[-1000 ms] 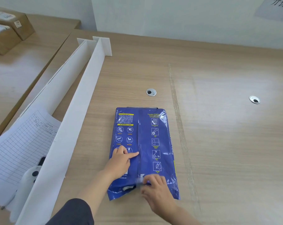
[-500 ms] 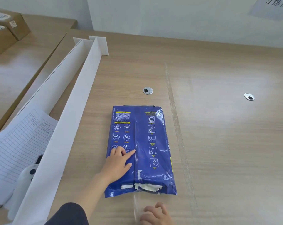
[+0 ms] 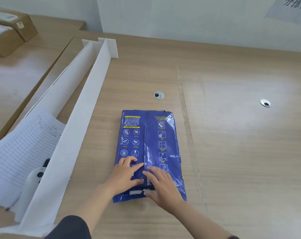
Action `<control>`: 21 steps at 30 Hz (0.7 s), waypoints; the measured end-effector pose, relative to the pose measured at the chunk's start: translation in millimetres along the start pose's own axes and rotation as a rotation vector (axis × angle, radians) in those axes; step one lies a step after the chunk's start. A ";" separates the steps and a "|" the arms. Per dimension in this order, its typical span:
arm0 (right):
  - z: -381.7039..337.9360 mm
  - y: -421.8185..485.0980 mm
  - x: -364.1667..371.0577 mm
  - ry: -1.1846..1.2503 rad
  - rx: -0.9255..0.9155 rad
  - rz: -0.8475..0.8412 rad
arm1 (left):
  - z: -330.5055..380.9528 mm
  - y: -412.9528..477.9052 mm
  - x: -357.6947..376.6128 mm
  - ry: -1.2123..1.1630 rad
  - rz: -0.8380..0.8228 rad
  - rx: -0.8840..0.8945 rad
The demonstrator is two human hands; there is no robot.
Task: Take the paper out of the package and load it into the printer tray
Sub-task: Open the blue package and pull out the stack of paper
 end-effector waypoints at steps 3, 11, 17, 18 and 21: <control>-3.6 45.7 13.4 -0.163 0.149 -0.311 | 5.2 -5.1 2.0 0.048 -0.007 0.023; 10.0 44.5 3.6 -0.072 0.118 -0.388 | 6.8 -11.1 13.2 0.148 0.022 0.037; 15.7 43.4 -12.7 0.136 -0.027 -0.083 | 1.9 -16.1 2.7 -0.012 0.046 0.086; 17.3 44.2 -17.7 0.165 -0.038 -0.047 | 4.4 -18.7 -1.9 -0.104 0.112 0.074; 26.8 48.9 -34.2 0.103 -0.012 0.062 | 12.2 -26.3 -13.3 -0.233 0.311 0.045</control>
Point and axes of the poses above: each hand's wrist, its own y-axis towards the middle knuckle, its own x-axis out of the palm, z = x × y, the point moved 1 cm from there along y, towards the middle knuckle, and after that the axes turned 14 degrees about x, right-handed, at the moved point
